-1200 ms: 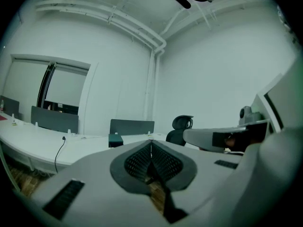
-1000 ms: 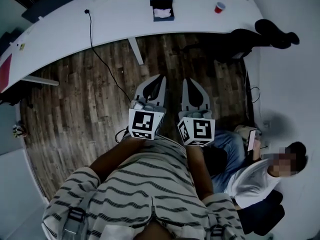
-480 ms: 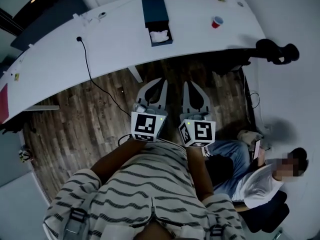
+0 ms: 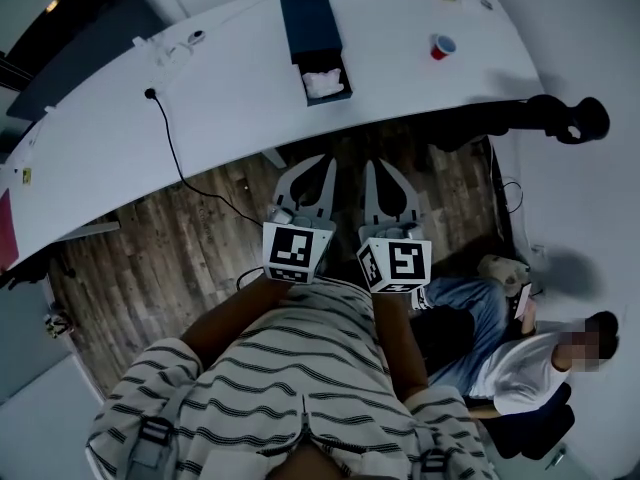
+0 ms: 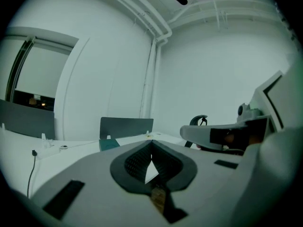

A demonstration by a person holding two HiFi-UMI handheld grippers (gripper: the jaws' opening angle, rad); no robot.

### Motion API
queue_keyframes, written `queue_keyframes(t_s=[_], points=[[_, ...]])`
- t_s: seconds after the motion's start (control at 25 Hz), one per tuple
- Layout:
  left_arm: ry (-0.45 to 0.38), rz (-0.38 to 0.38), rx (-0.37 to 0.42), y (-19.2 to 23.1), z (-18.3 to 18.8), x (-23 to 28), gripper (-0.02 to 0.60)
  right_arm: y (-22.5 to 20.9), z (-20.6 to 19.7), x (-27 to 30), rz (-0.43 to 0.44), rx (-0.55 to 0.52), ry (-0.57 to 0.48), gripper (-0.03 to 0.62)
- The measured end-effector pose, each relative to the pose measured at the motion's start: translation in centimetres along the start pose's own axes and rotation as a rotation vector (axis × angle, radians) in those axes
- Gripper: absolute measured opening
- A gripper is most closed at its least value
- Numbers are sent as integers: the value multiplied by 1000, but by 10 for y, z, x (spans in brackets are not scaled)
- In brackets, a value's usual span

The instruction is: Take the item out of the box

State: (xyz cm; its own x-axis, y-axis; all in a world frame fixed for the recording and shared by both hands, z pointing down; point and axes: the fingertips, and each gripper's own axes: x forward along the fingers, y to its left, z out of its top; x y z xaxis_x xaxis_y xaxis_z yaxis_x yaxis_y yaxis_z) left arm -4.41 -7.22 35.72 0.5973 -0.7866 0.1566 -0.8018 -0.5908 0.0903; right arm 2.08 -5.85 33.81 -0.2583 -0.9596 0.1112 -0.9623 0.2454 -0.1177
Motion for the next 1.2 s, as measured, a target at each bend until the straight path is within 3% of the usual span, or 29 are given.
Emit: queue_keyframes(t_s=[0.56, 1.2], points=[[58, 57, -49, 28, -17, 52, 25, -29, -7, 48, 36, -20, 32, 18], [220, 205, -102, 70, -65, 141, 25, -75, -52, 102, 95, 8, 139, 18]])
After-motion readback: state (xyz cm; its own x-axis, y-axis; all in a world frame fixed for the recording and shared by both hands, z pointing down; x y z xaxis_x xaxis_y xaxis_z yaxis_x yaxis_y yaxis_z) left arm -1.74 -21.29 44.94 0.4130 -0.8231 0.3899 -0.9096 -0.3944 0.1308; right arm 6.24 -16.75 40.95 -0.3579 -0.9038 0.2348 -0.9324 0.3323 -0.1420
